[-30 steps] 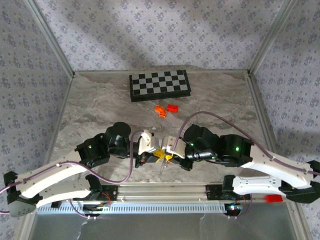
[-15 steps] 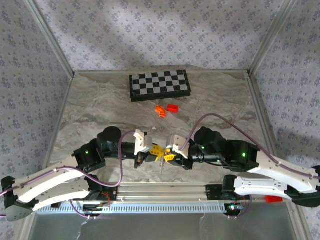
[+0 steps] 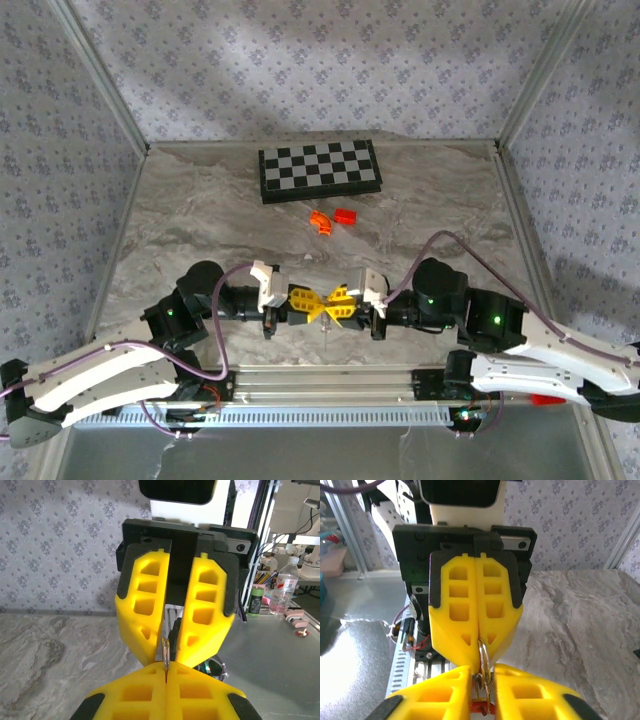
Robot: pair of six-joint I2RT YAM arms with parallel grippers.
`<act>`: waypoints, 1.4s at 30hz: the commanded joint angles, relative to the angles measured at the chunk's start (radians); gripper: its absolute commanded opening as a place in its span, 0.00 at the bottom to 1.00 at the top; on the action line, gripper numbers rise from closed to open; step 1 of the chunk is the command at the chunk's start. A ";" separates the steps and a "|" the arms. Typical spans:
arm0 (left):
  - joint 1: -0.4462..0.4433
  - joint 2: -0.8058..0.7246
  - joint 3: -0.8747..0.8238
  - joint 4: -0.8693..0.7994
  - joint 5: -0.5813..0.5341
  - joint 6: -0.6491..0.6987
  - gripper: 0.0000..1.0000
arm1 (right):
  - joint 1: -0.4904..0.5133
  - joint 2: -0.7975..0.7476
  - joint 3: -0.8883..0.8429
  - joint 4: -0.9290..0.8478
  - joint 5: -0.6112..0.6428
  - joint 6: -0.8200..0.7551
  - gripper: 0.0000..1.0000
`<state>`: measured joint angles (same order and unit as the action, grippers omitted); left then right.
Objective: Put the keys on the keyring
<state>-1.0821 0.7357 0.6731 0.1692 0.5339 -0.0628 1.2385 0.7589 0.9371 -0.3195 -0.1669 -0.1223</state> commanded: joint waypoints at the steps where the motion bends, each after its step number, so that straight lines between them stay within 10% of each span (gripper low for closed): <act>1: -0.004 -0.009 0.003 0.090 0.041 -0.021 0.00 | -0.004 -0.007 -0.011 0.047 -0.017 0.007 0.13; 10: -0.004 0.009 0.026 0.026 0.012 0.004 0.00 | -0.004 -0.004 0.011 -0.012 0.044 0.007 0.00; 15: -0.005 0.025 0.098 -0.225 -0.119 0.132 0.25 | 0.001 0.045 0.103 -0.199 0.098 -0.027 0.00; 42: -0.012 0.097 0.148 -0.308 -0.130 0.194 0.19 | -0.016 0.178 0.208 -0.350 0.014 -0.061 0.00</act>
<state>-1.0897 0.8303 0.7849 -0.1619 0.4007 0.1162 1.2232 0.9348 1.1187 -0.6998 -0.1127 -0.1810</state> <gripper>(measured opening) 0.197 0.052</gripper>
